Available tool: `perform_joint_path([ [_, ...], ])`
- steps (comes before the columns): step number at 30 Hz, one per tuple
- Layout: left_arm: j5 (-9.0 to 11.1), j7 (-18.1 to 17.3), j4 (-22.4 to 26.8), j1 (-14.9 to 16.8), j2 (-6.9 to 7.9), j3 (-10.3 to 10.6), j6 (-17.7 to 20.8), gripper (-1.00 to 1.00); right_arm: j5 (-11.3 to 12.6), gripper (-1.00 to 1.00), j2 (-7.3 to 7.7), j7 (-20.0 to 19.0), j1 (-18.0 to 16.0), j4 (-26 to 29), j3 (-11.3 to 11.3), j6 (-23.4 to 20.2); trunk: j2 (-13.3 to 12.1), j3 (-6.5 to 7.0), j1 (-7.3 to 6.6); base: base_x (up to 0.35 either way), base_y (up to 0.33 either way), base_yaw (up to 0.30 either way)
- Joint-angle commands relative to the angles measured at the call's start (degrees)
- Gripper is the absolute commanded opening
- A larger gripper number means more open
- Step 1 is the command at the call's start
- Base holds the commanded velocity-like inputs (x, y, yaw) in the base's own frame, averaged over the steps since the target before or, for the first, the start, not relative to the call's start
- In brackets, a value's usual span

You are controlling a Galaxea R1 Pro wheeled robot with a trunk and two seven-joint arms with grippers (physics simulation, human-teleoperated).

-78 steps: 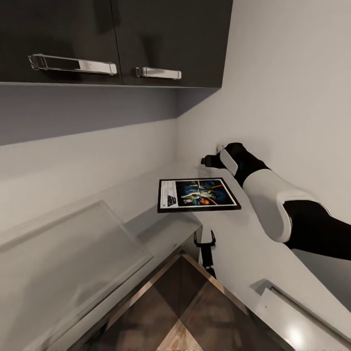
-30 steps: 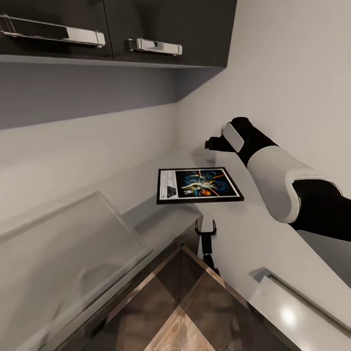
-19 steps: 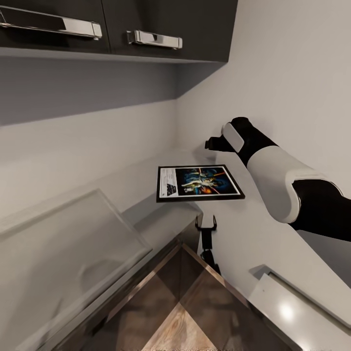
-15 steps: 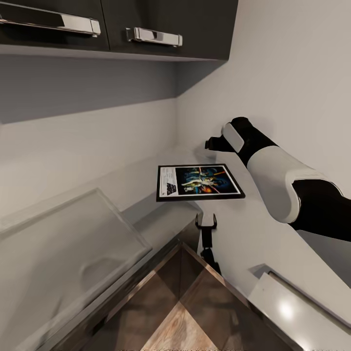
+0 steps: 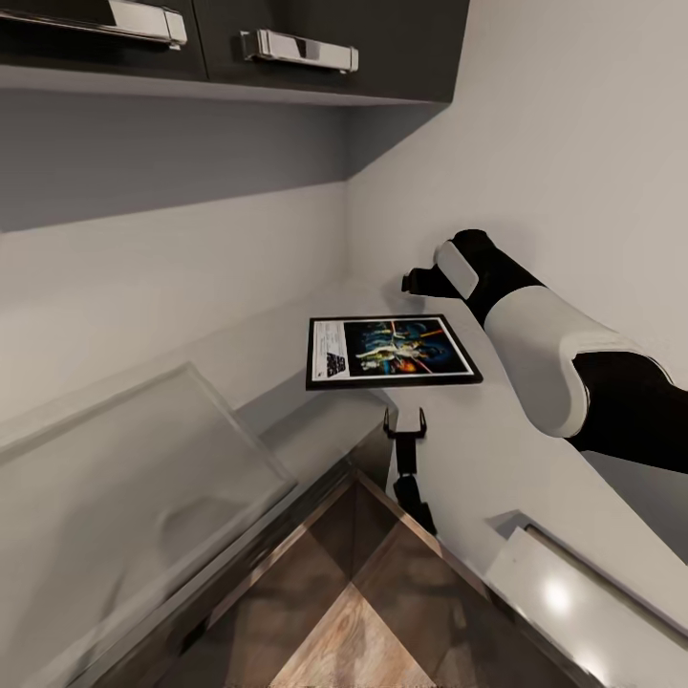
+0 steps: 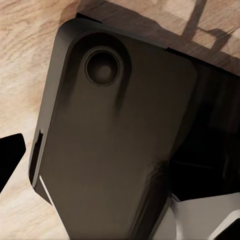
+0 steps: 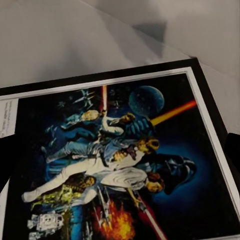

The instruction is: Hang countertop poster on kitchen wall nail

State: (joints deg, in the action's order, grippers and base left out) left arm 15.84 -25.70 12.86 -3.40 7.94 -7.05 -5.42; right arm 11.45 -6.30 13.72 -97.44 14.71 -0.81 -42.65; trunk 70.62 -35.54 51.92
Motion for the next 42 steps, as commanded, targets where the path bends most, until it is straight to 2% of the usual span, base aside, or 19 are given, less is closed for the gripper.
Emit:
perform_joint_path([
  [1, -0.02, -0.31, 0.06, -0.03, 0.00, -0.33, 0.06, 1.00, 0.59, 1.00, -0.02, 0.52, -0.02, 0.08, -0.07, -0.14, 0.03, -0.14, 0.00, 0.000, 0.000, 0.000],
  [20, -0.02, -0.31, 0.06, -0.03, -0.01, -0.33, 0.06, 1.00, 0.55, 1.00, 0.05, 0.52, 0.00, 0.14, -0.10, -0.10, 0.03, -1.93, 0.00, 0.000, 0.000, 0.000],
  [30, -0.02, -0.31, 0.06, -0.03, 0.02, -0.33, 0.06, 1.00, 0.45, 1.00, 0.58, 0.51, 0.06, 0.17, -0.29, 0.00, 0.03, -2.87, 0.00, 0.000, 0.000, 0.000],
  [36, -0.02, -0.35, 0.06, -0.03, 0.06, -0.33, 0.06, 1.00, 0.36, 1.00, 3.12, 0.49, 0.06, 0.28, -0.25, 0.16, 0.03, -3.24, 0.00, 0.000, 0.000, 0.000],
  [37, -0.02, -0.37, 0.06, -0.03, 0.06, -0.33, 0.06, 1.00, 0.38, 1.00, 4.46, 0.37, 0.06, 0.28, -0.22, 0.18, 0.03, -3.26, 0.00, 0.000, 0.000, 0.000],
  [42, -0.02, -0.36, 0.06, -0.03, 0.06, -0.33, 0.06, 1.00, 0.47, 1.00, 6.46, 0.00, 0.11, 0.22, -0.17, 0.14, 0.03, -3.29, 0.00, 0.000, 0.000, 0.000],
])
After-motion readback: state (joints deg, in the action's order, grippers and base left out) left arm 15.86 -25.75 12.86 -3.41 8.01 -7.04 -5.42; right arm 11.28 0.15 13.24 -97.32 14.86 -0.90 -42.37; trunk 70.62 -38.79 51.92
